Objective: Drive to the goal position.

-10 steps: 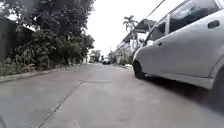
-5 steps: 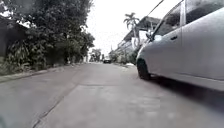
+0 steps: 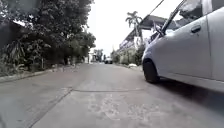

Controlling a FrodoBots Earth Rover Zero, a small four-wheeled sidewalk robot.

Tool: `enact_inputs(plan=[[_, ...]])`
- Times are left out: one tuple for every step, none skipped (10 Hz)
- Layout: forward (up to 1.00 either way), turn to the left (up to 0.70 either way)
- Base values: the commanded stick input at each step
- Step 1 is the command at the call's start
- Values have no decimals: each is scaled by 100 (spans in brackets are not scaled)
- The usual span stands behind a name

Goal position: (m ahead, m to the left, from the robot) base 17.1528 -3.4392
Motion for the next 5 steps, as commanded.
enact_inputs(plan=[[100,4],[100,2],[100,2],[100,7],[100,6]])
